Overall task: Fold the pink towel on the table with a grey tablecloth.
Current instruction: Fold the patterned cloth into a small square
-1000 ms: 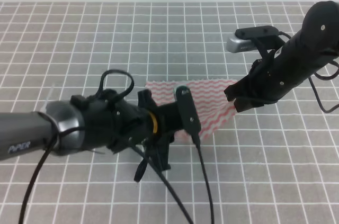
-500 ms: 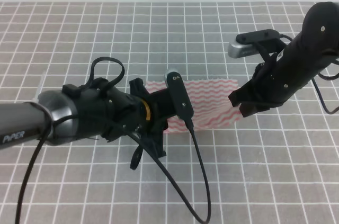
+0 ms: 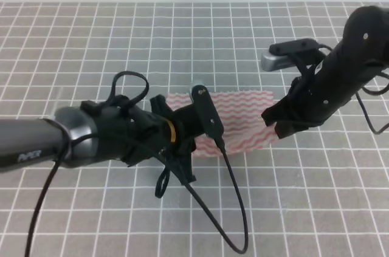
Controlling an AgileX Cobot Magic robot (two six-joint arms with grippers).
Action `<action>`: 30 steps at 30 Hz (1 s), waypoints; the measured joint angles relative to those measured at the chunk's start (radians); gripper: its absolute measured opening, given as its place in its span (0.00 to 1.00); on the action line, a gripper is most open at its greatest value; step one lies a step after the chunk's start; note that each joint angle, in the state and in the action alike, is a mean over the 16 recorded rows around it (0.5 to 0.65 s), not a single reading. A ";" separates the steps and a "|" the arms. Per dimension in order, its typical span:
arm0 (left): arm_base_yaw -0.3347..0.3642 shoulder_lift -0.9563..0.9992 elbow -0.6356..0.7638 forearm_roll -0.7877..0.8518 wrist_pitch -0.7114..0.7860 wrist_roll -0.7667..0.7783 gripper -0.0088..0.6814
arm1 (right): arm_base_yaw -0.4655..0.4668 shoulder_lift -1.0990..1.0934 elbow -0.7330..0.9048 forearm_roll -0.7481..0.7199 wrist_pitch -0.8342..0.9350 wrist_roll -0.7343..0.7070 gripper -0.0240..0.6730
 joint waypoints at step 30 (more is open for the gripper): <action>0.048 0.062 -0.073 -0.001 -0.038 -0.048 0.01 | -0.002 0.058 0.001 -0.004 -0.065 0.002 0.01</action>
